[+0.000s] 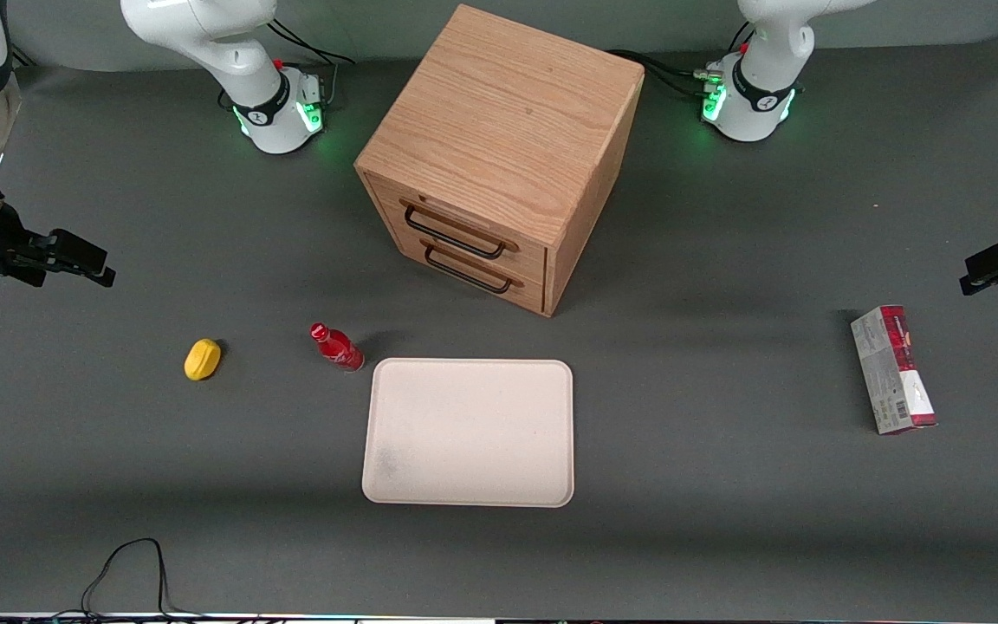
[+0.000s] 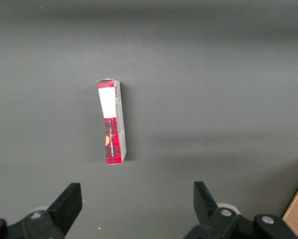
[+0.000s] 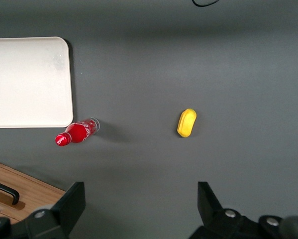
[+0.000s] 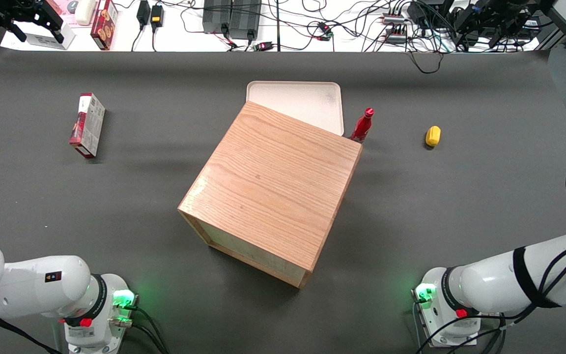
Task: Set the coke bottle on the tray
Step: 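Move the right gripper down toward the red Coca-Cola bottle, then close the right gripper around the red bottle's body, then lift the bottle and carry it with the right gripper onto the white tray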
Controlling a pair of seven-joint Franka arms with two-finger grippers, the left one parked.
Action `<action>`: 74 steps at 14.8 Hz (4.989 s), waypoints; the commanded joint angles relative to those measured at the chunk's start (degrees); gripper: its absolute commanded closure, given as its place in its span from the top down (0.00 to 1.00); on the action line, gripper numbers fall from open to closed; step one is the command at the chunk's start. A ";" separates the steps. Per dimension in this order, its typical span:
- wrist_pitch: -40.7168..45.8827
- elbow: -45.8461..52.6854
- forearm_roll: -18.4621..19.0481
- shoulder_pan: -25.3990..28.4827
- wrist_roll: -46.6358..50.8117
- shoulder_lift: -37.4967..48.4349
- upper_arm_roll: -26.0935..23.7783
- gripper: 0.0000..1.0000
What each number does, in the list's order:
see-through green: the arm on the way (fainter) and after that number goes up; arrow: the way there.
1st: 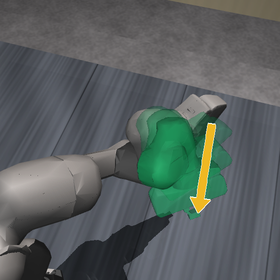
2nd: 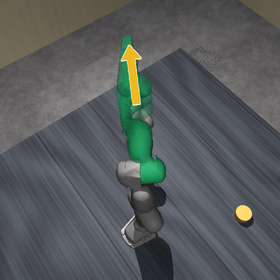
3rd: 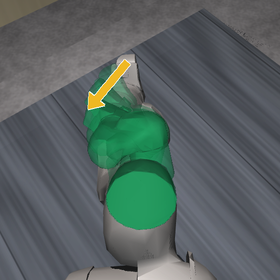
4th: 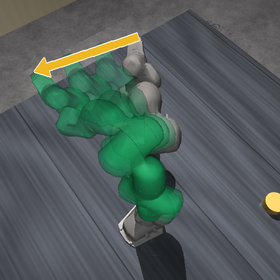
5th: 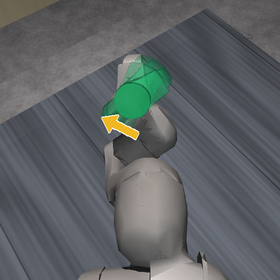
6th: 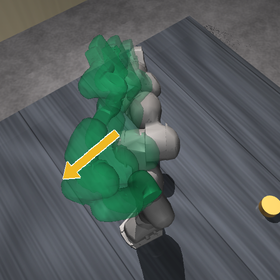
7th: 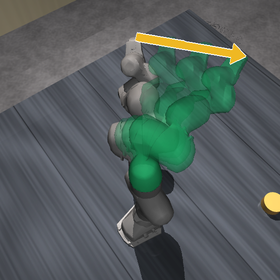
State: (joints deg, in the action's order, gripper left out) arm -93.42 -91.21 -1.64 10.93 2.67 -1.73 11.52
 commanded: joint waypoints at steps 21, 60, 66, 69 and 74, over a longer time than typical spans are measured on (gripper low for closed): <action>-43.49 -27.34 -2.32 1.20 10.68 -8.19 -17.31 1.00; -5.54 25.78 4.98 -1.00 13.31 -23.73 -17.67 0.00; -11.93 37.24 5.51 -0.82 18.07 -38.94 -23.82 0.00; -18.96 37.06 9.44 -0.38 18.16 -44.48 -25.66 0.00; -28.02 33.21 12.01 0.23 18.16 -49.15 -26.81 0.00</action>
State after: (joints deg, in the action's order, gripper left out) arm -119.11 -58.39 8.75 10.78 19.23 -49.71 -14.58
